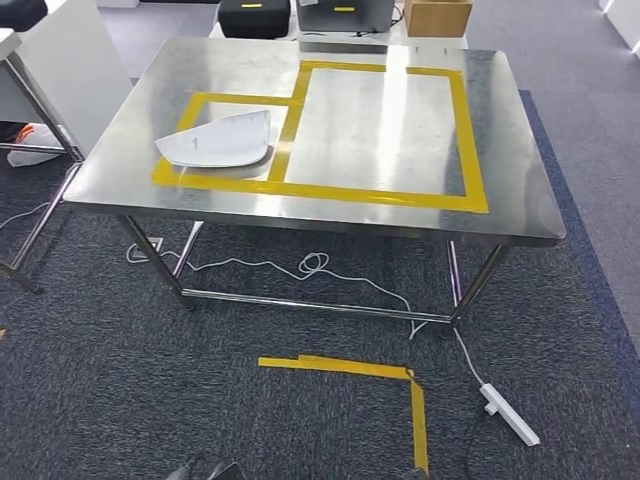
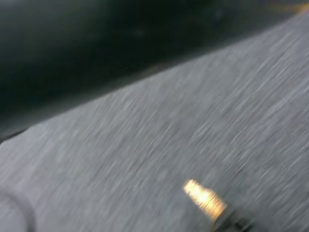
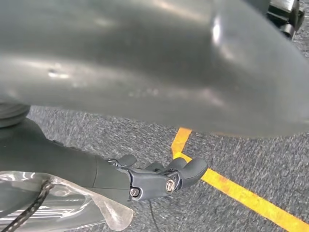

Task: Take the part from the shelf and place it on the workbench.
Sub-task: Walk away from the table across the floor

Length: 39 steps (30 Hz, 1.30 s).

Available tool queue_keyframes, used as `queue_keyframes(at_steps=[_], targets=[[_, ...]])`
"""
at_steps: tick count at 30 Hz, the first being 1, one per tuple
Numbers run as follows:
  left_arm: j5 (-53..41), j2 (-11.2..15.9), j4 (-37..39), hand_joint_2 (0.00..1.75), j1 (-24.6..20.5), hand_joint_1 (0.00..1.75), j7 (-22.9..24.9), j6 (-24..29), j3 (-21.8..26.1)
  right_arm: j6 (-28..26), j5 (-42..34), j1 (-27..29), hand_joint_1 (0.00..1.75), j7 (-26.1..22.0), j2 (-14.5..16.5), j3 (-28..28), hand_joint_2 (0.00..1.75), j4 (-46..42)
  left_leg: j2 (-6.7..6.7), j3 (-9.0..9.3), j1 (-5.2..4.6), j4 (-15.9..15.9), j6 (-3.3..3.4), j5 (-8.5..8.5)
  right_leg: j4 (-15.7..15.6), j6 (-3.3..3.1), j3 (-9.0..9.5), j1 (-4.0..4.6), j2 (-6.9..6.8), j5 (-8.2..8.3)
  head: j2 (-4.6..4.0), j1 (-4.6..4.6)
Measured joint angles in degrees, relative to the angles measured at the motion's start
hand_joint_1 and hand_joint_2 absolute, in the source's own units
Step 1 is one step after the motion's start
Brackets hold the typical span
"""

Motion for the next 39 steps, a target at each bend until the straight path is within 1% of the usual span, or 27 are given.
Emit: queue_keyframes(at_steps=[2, 3, 6, 7, 8, 9, 10, 11, 12, 14, 15, 17, 18, 19, 21, 22, 23, 25, 27, 29, 30, 32, 33, 35, 37, 38, 39], targets=[[1.2, -0.4, 3.4, 0.0, 0.1, 0.0, 0.9, -1.2, 1.2, 0.3, -0.1, 0.1, 0.0, 0.1, 0.0, -0.4, 0.0, 0.0, 0.11, -0.64, -0.01, -0.4, 0.7, 0.79, 0.2, 0.79, -0.32, -0.18, 0.03, 0.17, 0.0, -0.02], [2.0, -0.5, 4.8, 0.0, 0.2, 0.0, 1.3, -1.8, 1.9, 0.4, -0.2, 0.1, 0.0, 0.3, 0.0, -0.6, 0.0, 0.0, 0.21, -1.19, 0.05, -0.6, 1.18, 1.4, 1.0, 1.13, -0.76, -0.25, 0.14, -1.09, 0.0, 0.03], [3.7, -0.9, 7.4, 0.0, 0.6, 0.0, 1.9, -2.9, 3.9, 0.6, -0.3, 0.3, 0.0, 0.5, 0.0, -1.1, 0.0, 0.0, 0.35, -3.75, 0.11, -0.6, 1.99, 3.49, 9.5, 1.84, -3.28, -0.41, 0.42, -9.48, 0.0, 0.21], [3.9, -1.0, 8.1, 0.0, 0.7, 0.0, 2.0, -3.1, 4.4, 0.7, -0.4, 0.3, 0.0, 0.6, 0.0, -1.2, 0.0, 0.0, 0.35, -4.79, 0.07, -0.5, 1.96, 4.24, 13.1, 2.0, -3.88, -0.42, 0.43, -11.33, 0.0, 0.2], [4.2, -1.1, 8.8, 0.0, 0.7, 0.0, 2.2, -3.3, 4.9, 0.7, -0.4, 0.3, 0.0, 0.6, 0.0, -1.3, 0.0, 0.0, 0.37, -5.88, 0.03, -0.4, 1.91, 5.0, 15.7, 2.13, -3.88, -0.43, 0.43, -11.63, 0.0, 0.19], [4.5, -1.1, 9.4, 0.0, 0.8, 0.0, 2.6, -3.6, 5.4, 0.7, -0.4, 0.3, 0.0, 0.6, 0.0, -1.5, 0.0, -0.1, 0.39, -6.97, 0.02, -0.2, 1.81, 5.72, 16.7, 2.2, -3.12, -0.44, 0.42, -10.47, 0.0, 0.19], [4.9, -1.2, 9.8, 0.0, 0.8, 0.0, 3.0, -3.9, 5.9, 0.7, -0.4, 0.3, 0.0, 0.7, 0.0, -1.6, 0.0, -0.1, 0.4, -8.04, 0.04, 0.1, 1.68, 6.36, 15.6, 2.23, -1.44, -0.47, 0.42, -8.51, 0.0, 0.19], [5.3, -1.3, 10.2, 0.0, 0.8, 0.0, 3.4, -4.1, 6.4, 0.8, -0.3, 0.3, 0.0, 0.8, 0.0, -1.7, 0.0, -0.1, 0.37, -8.98, 0.05, 0.4, 1.5, 6.94, 12.7, 2.21, 1.22, -0.52, 0.44, -6.79, 0.0, 0.2], [5.7, -1.4, 10.5, 0.0, 0.8, 0.0, 3.8, -4.3, 6.9, 0.8, -0.2, 0.3, 0.0, 0.9, 0.0, -1.8, 0.0, -0.2, 0.32, -9.85, -0.02, 0.9, 1.28, 7.42, 8.1, 2.14, 4.9, -0.54, 0.5, -6.29, 0.0, 0.23], [6.4, -1.6, 11.0, 0.0, 0.8, 0.0, 4.4, -4.5, 8.0, 0.8, 0.0, 0.1, 0.0, 1.0, 0.0, -1.9, 0.0, -0.3, 0.23, -10.96, -0.18, 1.8, 0.76, 8.42, -0.2, 1.6, 10.55, -0.5, 0.69, -7.68, 0.0, 0.2], [6.8, -1.7, 11.1, 0.0, 0.9, 0.0, 4.6, -4.5, 8.5, 0.8, 0.1, 0.1, 0.0, 1.0, 0.0, -2.0, 0.0, -0.3, 0.21, -11.28, -0.22, 2.0, 0.49, 8.97, -2.3, 1.24, 11.7, -0.38, 0.76, -8.47, 0.0, 0.2], [7.2, -1.9, 11.6, 0.0, 1.1, 0.0, 4.9, -4.6, 9.4, 0.8, 0.2, 0.1, 0.0, 1.0, 0.0, -2.1, 0.0, -0.3, 0.13, -11.67, -0.06, 2.1, -0.16, 9.67, -2.4, 0.26, 10.64, -0.3, 0.58, -8.05, 0.0, 0.21], [7.3, -1.9, 11.7, 0.0, 1.2, 0.0, 5.0, -4.6, 9.8, 0.8, 0.3, 0.2, 0.0, 1.0, 0.0, -2.2, 0.0, -0.3, 0.06, -12.01, 0.05, 2.7, -0.54, 8.65, -2.3, -0.3, 10.04, -0.34, 0.43, -7.5, 0.0, 0.22], [7.4, -1.9, 11.9, 0.0, 1.4, 0.0, 5.1, -4.6, 10.1, 0.8, 0.3, 0.3, 0.0, 1.1, 0.0, -2.2, 0.0, -0.3, 0.01, -12.52, 0.16, 4.4, -0.93, 6.46, -2.3, -0.84, 9.32, -0.4, 0.26, -6.82, 0.0, 0.13], [7.4, -2.0, 12.1, 0.0, 1.6, 0.0, 5.1, -4.6, 10.6, 0.8, 0.3, 0.3, 0.0, 1.1, 0.0, -2.2, 0.0, -0.3, -0.01, -13.82, 0.37, 10.8, -1.53, 0.13, -2.2, -1.38, 7.67, -0.34, 0.04, -5.44, 0.0, -0.04], [7.4, -2.0, 12.2, 0.0, 1.6, 0.0, 5.2, -4.6, 10.7, 0.8, 0.3, 0.3, 0.0, 1.1, 0.0, -2.2, 0.0, -0.3, -0.01, -14.31, 0.45, 14.6, -1.72, -2.14, -2.1, -1.43, 6.78, -0.26, -0.09, -4.77, 0.0, -0.09], [7.4, -2.0, 12.2, 0.0, 1.6, 0.0, 5.2, -4.6, 10.8, 0.8, 0.3, 0.3, 0.0, 1.1, 0.0, -2.2, 0.0, -0.3, -0.01, -14.37, 0.5, 17.5, -1.81, -2.97, -1.9, -1.41, 5.93, -0.19, -0.23, -4.11, 0.0, -0.07], [7.4, -2.0, 12.2, 0.0, 1.6, 0.0, 5.2, -4.6, 11.0, 0.8, 0.3, 0.3, 0.0, 1.1, 0.0, -2.2, 0.0, -0.3, -0.01, -12.11, 0.52, 18.1, -1.64, -0.92, -1.3, -1.32, 4.07, -0.08, -0.42, -2.88, 0.0, -0.06], [7.4, -2.1, 12.2, 0.0, 1.6, 0.0, 5.2, -4.6, 11.2, 0.8, 0.3, 0.3, 0.0, 1.1, 0.1, -2.2, 0.0, -0.3, -0.05, -6.49, 0.39, 11.2, -0.95, 1.46, -0.6, -1.11, 2.33, 0.02, -0.43, -1.86, 0.0, -0.06], [7.4, -2.1, 12.3, 0.0, 1.5, 0.0, 5.2, -4.6, 11.4, 0.8, 0.3, 0.3, 0.0, 1.1, 0.2, -2.2, 0.0, -0.3, -0.07, -1.28, 0.11, 3.0, -0.13, 0.93, -0.1, -0.65, 1.15, 0.13, -0.44, -0.91, 0.0, -0.03], [7.4, -2.1, 12.3, 0.0, 1.5, 0.0, 5.2, -4.6, 11.5, 0.8, 0.4, 0.3, 0.0, 1.1, 0.2, -2.2, 0.0, -0.3, -0.08, -0.17, -0.08, 0.8, 0.19, 0.44, -0.1, -0.3, 0.75, 0.09, -0.48, -0.38, 0.0, -0.02], [7.5, -2.2, 12.4, 0.0, 1.6, 0.0, 5.4, -4.5, 11.6, 0.9, 0.4, 0.3, 0.0, 1.0, 0.3, -2.3, 0.0, -0.3, 0.04, -0.53, -0.17, -0.5, 0.77, 1.07, -0.2, 0.49, 0.13, -0.09, -0.47, 0.51, 0.0, -0.07], [7.5, -2.2, 12.4, 0.0, 1.6, 0.0, 5.5, -4.5, 11.8, 0.9, 0.5, 0.3, 0.0, 1.0, 0.3, -2.3, 0.0, -0.3, 0.15, -1.08, -0.1, -0.8, 1.15, 1.76, 0.1, 0.84, -0.33, -0.14, -0.31, -0.04, 0.0, -0.07], [7.6, -2.3, 12.5, 0.0, 1.6, 0.0, 5.6, -4.2, 12.1, 1.1, 0.6, 0.4, 0.0, 1.0, 0.2, -2.4, 0.0, -0.3, 0.41, -2.43, 0.12, -1.2, 1.83, 3.23, 3.6, 1.39, -1.9, -0.23, 0.13, -4.2, 0.0, 0.08], [7.5, -2.4, 12.5, 0.0, 1.6, 0.0, 5.5, -4.0, 12.3, 1.1, 0.7, 0.4, 0.0, 1.0, 0.2, -2.6, 0.0, -0.4, 0.47, -4.16, 0.03, -1.0, 2.09, 4.51, 10.7, 1.81, -3.68, -0.36, 0.35, -9.61, 0.0, 0.26], [7.5, -2.5, 12.5, 0.0, 1.6, 0.0, 5.5, -3.9, 12.4, 1.2, 0.8, 0.4, 0.0, 1.0, 0.2, -2.7, 0.0, -0.4, 0.5, -5.12, 0.0, -0.8, 2.06, 5.14, 13.9, 1.98, -4.08, -0.41, 0.37, -10.83, 0.0, 0.24], [7.5, -2.6, 12.5, 0.0, 1.6, 0.0, 5.4, -3.9, 12.6, 1.2, 0.9, 0.3, 0.0, 1.0, 0.2, -2.7, 0.0, -0.4, 0.53, -6.12, -0.01, -0.6, 1.97, 5.76, 15.7, 2.12, -3.83, -0.45, 0.38, -10.59, 0.0, 0.24]])
